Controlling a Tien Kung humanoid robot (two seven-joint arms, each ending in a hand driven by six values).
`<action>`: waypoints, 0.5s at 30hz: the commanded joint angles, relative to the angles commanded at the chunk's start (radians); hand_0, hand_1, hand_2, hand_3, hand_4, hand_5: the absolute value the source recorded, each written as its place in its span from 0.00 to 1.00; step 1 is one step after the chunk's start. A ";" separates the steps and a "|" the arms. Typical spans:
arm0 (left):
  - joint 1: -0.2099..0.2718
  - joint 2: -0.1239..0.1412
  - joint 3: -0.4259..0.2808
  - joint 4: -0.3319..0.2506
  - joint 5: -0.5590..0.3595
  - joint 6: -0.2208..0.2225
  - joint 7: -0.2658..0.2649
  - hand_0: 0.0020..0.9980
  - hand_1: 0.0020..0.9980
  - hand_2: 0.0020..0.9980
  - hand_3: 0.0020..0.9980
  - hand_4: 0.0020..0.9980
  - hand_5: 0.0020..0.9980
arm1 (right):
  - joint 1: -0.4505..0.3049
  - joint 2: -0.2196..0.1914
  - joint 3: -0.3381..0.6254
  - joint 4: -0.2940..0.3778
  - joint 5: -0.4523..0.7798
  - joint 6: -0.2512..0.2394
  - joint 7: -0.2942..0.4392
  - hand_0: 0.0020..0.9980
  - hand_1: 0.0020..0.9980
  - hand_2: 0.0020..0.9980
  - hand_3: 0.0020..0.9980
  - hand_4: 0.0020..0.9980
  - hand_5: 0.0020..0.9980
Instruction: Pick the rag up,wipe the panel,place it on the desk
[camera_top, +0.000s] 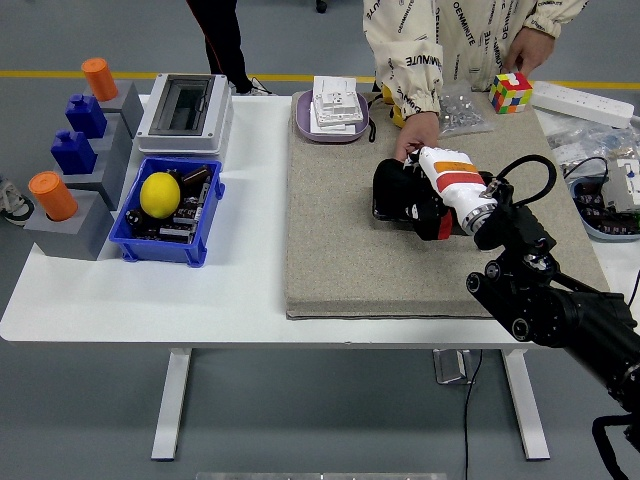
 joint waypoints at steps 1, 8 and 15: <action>0.000 0.000 0.000 0.000 0.000 0.000 0.000 0.64 0.69 0.73 0.57 0.60 0.47 | 0.001 0.000 -0.002 0.000 0.001 0.000 0.000 0.20 0.32 0.39 0.39 0.97 0.01; 0.002 0.000 -0.002 0.000 0.002 0.000 0.001 0.64 0.69 0.73 0.56 0.60 0.47 | 0.010 0.000 -0.021 0.002 0.005 0.000 0.000 0.20 0.32 0.39 0.39 0.97 0.01; 0.004 0.003 0.000 0.000 0.005 0.000 0.002 0.64 0.69 0.74 0.56 0.60 0.47 | 0.020 0.000 -0.049 0.027 0.015 -0.001 -0.004 0.20 0.32 0.39 0.39 0.97 0.01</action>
